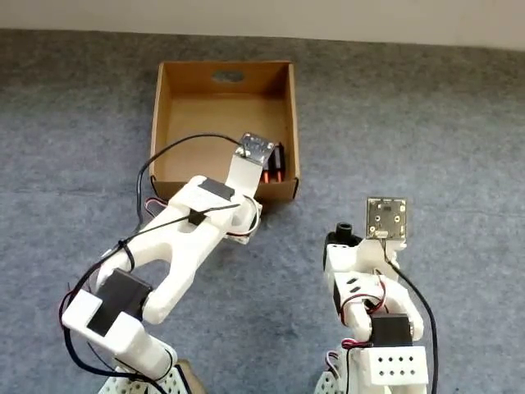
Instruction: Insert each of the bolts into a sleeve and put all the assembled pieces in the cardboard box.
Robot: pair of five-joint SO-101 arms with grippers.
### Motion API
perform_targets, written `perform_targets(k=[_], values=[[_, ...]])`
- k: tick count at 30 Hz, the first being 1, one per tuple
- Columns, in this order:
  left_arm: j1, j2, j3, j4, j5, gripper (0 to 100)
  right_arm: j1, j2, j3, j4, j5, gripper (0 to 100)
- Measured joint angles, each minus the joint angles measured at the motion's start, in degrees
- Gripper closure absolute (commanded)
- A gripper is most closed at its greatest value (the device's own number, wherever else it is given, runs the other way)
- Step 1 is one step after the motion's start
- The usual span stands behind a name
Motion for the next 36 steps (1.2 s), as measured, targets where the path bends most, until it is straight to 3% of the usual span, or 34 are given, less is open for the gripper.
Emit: perform_targets(k=[6,13,27,36], values=[[0.1,0.1,0.0,0.0,0.0,100,0.0,0.0,0.0,0.0,0.0,99.2],[0.6,0.1,0.0,0.4,0.1,99,0.0,0.0,0.0,0.0,0.0,99.2],[0.5,-0.4,-0.8,11.4,-0.3,99,0.0,0.0,0.0,0.0,0.0,99.2],[11.6,-21.0,8.4,17.4,-0.2,99,0.0,0.0,0.0,0.0,0.0,99.2]])
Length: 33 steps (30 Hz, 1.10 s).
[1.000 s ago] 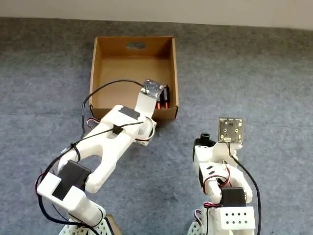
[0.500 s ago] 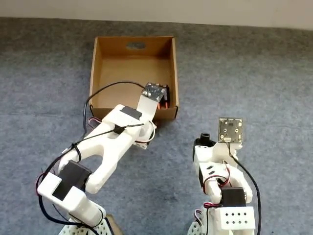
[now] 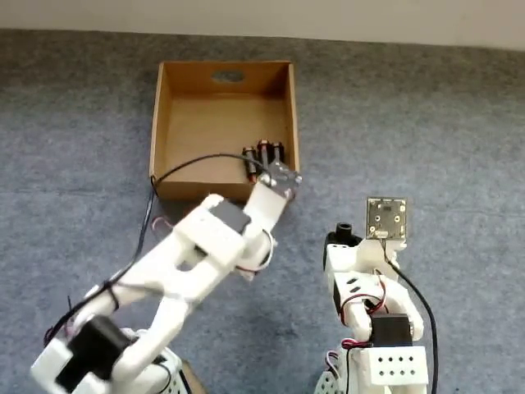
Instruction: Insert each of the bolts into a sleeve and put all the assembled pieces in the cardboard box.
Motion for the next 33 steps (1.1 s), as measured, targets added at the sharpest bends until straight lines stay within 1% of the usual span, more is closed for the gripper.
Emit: perform_targets(k=[2,5,9,11,12,15,17,22,26,27,29,30,33], values=[[0.3,-5.0,4.2,-2.3,0.0,99,0.0,-0.1,0.4,0.0,0.0,99.2],[-1.1,-10.0,10.3,-8.0,0.2,99,-0.1,-0.3,1.3,0.0,0.0,99.2],[-3.5,-12.4,16.7,-13.7,0.2,99,-0.1,-0.4,1.3,0.0,0.0,99.2],[-3.6,-12.7,18.9,-14.5,0.2,98,-0.1,-0.4,1.3,0.0,0.0,99.2],[-3.4,-12.8,20.0,-14.8,0.2,96,-0.1,-0.4,1.3,0.0,0.0,99.2],[-3.3,-12.9,22.2,-15.1,0.2,85,-0.1,-0.4,1.3,0.0,0.0,99.2],[-3.4,-12.9,23.0,-15.1,0.2,79,-0.1,-0.4,1.3,0.0,0.0,99.2],[-3.3,-13.2,23.4,-15.3,0.1,82,-0.1,-0.4,1.3,0.0,0.0,99.2],[-3.3,-13.2,22.5,-15.3,0.1,82,-0.1,-0.4,1.3,0.0,0.0,99.2],[-4.2,-13.2,22.0,-15.3,-0.4,82,-0.1,-0.4,1.3,0.0,0.0,99.2],[-6.5,-13.2,21.3,-15.3,-3.9,82,-0.1,-0.4,1.3,0.0,0.0,99.2],[-8.0,-13.2,21.2,-15.3,-6.9,82,-0.1,-0.4,1.3,0.0,0.0,99.2],[-11.2,-13.2,21.1,-15.3,-18.5,82,-0.1,-0.4,1.3,0.0,0.0,99.2]])
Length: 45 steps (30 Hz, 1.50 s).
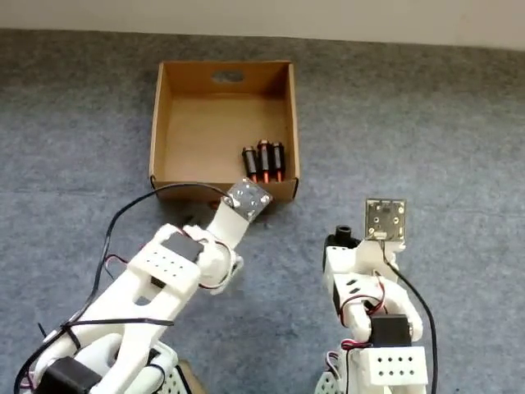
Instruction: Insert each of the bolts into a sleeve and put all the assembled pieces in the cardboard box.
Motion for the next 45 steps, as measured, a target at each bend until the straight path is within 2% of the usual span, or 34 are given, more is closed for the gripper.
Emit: perform_targets(k=[5,7,11,17,24,30,39,43,45], values=[[-4.8,0.0,0.0,0.1,-18.3,82,0.0,0.0,0.0,0.0,0.0,99.2],[-5.1,0.0,0.0,0.1,-21.9,82,0.0,0.0,0.0,0.0,0.0,99.2],[-5.1,0.0,0.0,0.1,-24.4,82,0.0,0.0,0.0,0.0,0.0,99.2],[-4.8,0.0,0.0,0.1,-24.9,82,0.0,0.0,0.0,0.0,0.0,99.2],[3.4,-0.1,1.3,2.3,-24.9,82,0.0,0.0,0.0,0.0,0.0,99.2],[7.0,-0.1,1.3,2.2,-19.8,82,0.0,0.0,0.0,0.0,0.0,99.2],[7.6,-0.1,1.4,-11.4,-9.9,82,0.0,0.0,0.4,0.0,0.0,99.2],[4.0,-0.1,0.7,-11.6,-9.5,82,0.0,0.0,0.4,0.0,0.0,99.2],[1.1,0.0,-1.5,-8.1,-10.3,82,0.0,0.0,0.4,0.0,0.0,99.2]])
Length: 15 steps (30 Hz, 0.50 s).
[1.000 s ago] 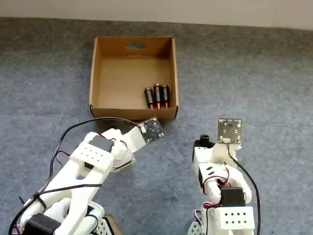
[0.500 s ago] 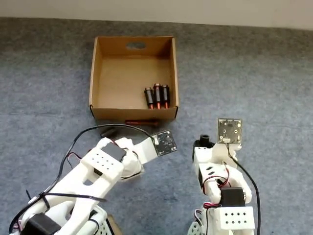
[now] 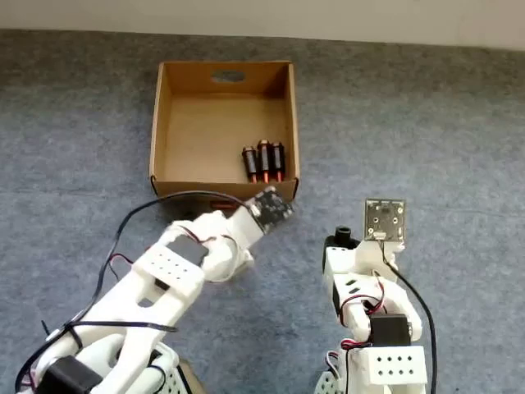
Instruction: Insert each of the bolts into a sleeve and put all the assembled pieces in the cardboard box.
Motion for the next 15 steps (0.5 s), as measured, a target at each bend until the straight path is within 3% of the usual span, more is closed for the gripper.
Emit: perform_targets(k=[7,15], values=[[-4.2,0.0,-10.8,21.5,-16.5,82,0.0,0.0,0.0,0.0,0.0,99.2],[-4.2,0.0,-12.0,23.6,-26.1,82,0.0,0.0,0.0,0.0,0.0,99.2]])
